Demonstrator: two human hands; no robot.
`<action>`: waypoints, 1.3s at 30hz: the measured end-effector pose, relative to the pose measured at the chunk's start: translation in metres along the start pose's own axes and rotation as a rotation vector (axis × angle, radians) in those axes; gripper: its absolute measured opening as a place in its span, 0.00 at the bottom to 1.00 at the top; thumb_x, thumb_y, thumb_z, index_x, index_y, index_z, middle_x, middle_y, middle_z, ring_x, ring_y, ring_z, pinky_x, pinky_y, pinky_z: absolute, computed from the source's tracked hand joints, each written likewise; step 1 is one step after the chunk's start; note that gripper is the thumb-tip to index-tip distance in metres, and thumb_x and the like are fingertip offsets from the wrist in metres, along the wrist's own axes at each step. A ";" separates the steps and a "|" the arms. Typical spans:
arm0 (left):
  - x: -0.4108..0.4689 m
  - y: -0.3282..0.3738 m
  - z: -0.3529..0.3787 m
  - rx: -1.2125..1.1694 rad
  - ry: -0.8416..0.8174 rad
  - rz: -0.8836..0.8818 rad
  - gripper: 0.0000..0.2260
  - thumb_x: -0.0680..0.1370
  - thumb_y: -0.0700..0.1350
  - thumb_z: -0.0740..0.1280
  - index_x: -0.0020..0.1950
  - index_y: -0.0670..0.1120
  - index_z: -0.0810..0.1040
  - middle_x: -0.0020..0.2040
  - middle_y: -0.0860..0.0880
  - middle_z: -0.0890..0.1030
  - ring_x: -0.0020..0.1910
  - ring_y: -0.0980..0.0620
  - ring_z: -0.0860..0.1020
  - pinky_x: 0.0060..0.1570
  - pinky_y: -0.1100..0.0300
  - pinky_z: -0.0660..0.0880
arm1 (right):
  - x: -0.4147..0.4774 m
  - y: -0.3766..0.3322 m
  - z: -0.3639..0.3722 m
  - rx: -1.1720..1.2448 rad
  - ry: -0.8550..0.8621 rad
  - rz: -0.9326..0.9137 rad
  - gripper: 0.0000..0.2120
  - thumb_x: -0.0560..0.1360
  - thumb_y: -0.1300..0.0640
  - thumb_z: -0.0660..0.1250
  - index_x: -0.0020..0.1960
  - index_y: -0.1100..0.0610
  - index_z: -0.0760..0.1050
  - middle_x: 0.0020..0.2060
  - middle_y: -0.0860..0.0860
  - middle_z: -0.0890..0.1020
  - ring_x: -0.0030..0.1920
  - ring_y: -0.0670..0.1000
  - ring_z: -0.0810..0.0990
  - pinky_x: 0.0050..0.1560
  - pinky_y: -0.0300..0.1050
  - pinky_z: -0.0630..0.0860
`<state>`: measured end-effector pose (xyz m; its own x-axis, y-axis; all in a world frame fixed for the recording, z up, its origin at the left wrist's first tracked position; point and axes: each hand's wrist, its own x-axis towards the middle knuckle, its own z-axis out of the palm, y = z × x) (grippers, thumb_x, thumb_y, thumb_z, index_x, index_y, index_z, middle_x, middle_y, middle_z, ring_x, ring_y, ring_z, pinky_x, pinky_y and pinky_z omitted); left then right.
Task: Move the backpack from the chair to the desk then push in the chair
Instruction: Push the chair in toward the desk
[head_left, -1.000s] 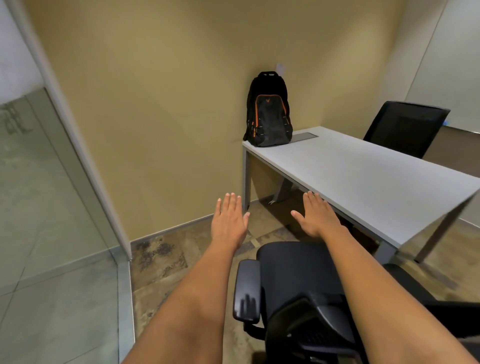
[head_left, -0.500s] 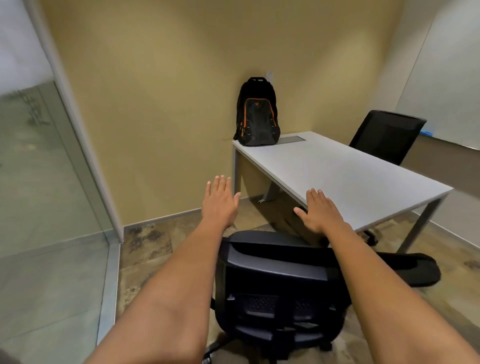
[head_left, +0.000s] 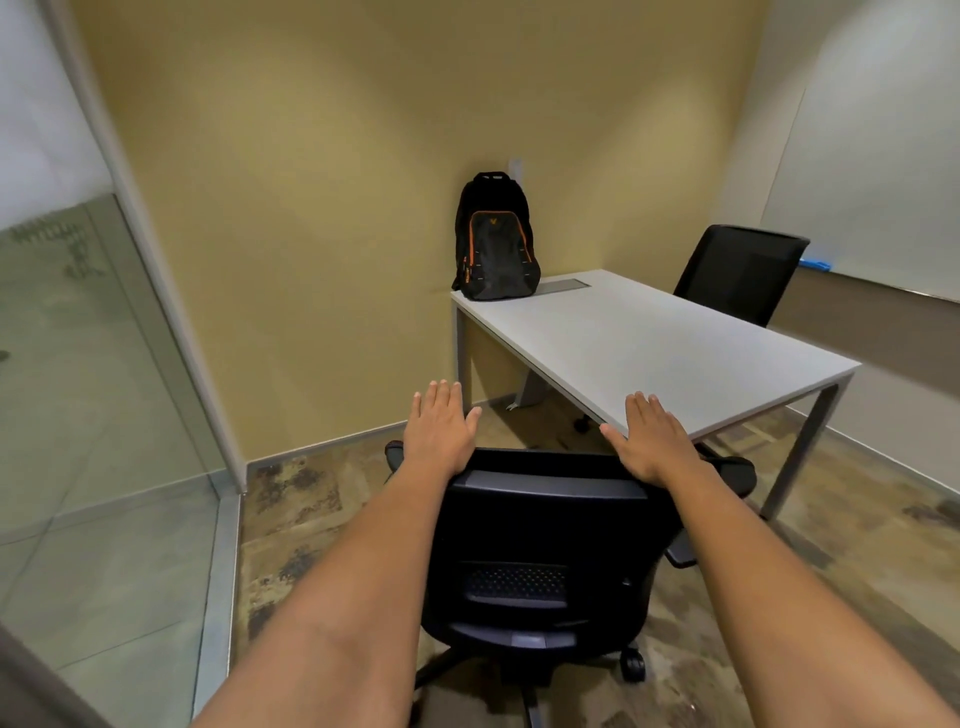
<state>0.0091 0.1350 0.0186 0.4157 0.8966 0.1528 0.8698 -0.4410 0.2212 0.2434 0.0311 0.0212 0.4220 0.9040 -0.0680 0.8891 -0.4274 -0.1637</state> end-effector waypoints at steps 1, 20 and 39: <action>-0.004 0.002 0.000 -0.027 -0.009 0.004 0.25 0.83 0.52 0.47 0.77 0.41 0.51 0.78 0.43 0.52 0.77 0.47 0.48 0.75 0.51 0.45 | -0.005 0.002 0.001 0.046 -0.005 0.014 0.32 0.82 0.43 0.44 0.78 0.61 0.41 0.78 0.55 0.43 0.78 0.54 0.41 0.76 0.51 0.43; -0.054 -0.003 -0.002 0.057 -0.106 0.103 0.24 0.82 0.55 0.45 0.60 0.47 0.77 0.60 0.42 0.79 0.60 0.42 0.74 0.61 0.51 0.63 | -0.066 -0.004 0.012 0.084 0.081 0.005 0.26 0.81 0.46 0.39 0.54 0.51 0.76 0.60 0.55 0.79 0.62 0.56 0.73 0.69 0.57 0.60; -0.081 0.023 0.001 0.051 -0.065 -0.029 0.22 0.81 0.56 0.48 0.58 0.47 0.77 0.61 0.43 0.78 0.61 0.43 0.72 0.62 0.51 0.62 | -0.075 0.019 0.018 0.004 0.229 -0.185 0.27 0.81 0.43 0.41 0.50 0.52 0.77 0.53 0.53 0.81 0.56 0.57 0.77 0.60 0.53 0.68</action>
<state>-0.0042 0.0525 0.0108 0.4053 0.9103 0.0837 0.8934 -0.4138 0.1749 0.2251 -0.0449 0.0056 0.2821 0.9409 0.1876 0.9542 -0.2549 -0.1564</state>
